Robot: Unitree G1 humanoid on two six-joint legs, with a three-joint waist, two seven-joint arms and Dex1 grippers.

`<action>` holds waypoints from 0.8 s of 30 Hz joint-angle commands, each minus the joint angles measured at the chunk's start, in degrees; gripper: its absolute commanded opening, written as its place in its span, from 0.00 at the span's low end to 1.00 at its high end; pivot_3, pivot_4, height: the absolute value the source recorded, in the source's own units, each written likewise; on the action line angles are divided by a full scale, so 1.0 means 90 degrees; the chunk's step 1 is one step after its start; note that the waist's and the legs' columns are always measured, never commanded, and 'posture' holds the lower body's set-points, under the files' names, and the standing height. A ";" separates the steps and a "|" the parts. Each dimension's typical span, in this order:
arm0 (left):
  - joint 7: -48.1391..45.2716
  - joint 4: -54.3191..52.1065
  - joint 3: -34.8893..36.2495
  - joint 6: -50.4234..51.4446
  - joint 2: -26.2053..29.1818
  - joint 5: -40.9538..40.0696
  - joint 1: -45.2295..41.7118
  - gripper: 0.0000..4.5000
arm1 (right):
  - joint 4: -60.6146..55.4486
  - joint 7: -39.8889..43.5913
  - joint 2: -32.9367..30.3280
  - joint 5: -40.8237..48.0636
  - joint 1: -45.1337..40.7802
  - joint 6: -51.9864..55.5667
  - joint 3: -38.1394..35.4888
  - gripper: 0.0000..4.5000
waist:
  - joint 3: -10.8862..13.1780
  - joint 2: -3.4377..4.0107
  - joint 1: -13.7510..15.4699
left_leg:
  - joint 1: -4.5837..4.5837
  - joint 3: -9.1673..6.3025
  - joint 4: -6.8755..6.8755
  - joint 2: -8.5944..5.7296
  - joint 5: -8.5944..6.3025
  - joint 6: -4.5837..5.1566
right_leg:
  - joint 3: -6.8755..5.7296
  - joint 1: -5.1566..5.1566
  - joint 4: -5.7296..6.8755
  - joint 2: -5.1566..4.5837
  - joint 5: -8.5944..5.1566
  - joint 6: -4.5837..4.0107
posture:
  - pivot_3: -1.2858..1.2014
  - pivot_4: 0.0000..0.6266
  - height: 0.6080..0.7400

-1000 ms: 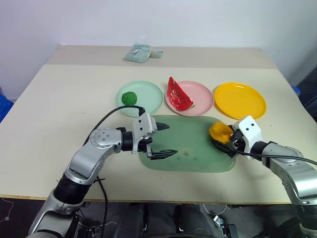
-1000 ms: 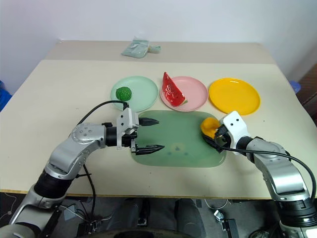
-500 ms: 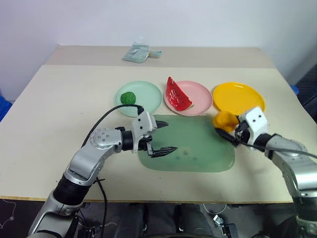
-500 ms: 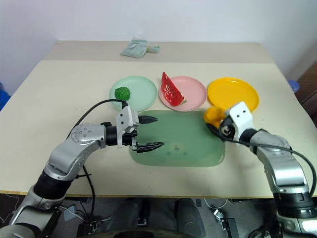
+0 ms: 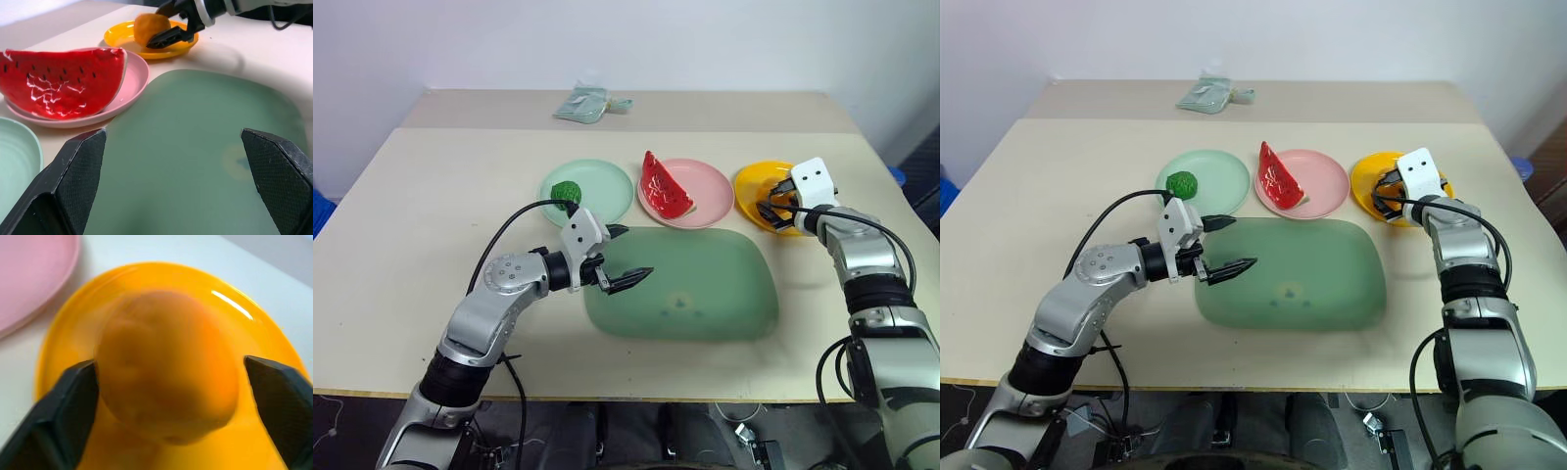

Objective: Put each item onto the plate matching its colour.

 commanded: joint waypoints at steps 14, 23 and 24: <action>0.1484 -0.0446 0.2684 0.0066 0.0688 0.0127 0.1459 1.00 | -0.4505 0.3081 -0.1214 0.2416 0.3271 0.0101 -0.1747 0.99 | 0.0000 0.0001 0.0009 | 0.0009 -0.0005 -0.0015 0.0007 -0.0006 0.0010 | 0.0001 0.0012 -0.0011 -0.0003 0.0001 0.0001 | 0.52 0.24 1.00; 0.2325 -0.0441 0.3533 -0.0152 0.0442 0.0450 0.2664 1.00 | -0.4631 0.3021 -0.0970 0.2585 0.3690 0.0400 -0.1821 0.99 | -0.0001 0.0003 0.0048 | 0.0018 -0.0005 -0.0025 0.0006 -0.0024 0.0037 | -0.0003 0.0017 -0.0017 -0.0017 0.0001 0.0000 | 0.52 0.24 1.00; 0.2351 -0.0436 0.3490 -0.0160 0.0434 0.0476 0.2668 1.00 | -0.4573 0.3030 -0.0948 0.2565 0.3651 0.0375 -0.1793 0.99 | -0.0001 0.0003 0.0062 | 0.0019 -0.0005 -0.0025 0.0003 -0.0024 0.0036 | -0.0005 0.0017 -0.0017 -0.0021 0.0001 0.0000 | 0.52 0.24 1.00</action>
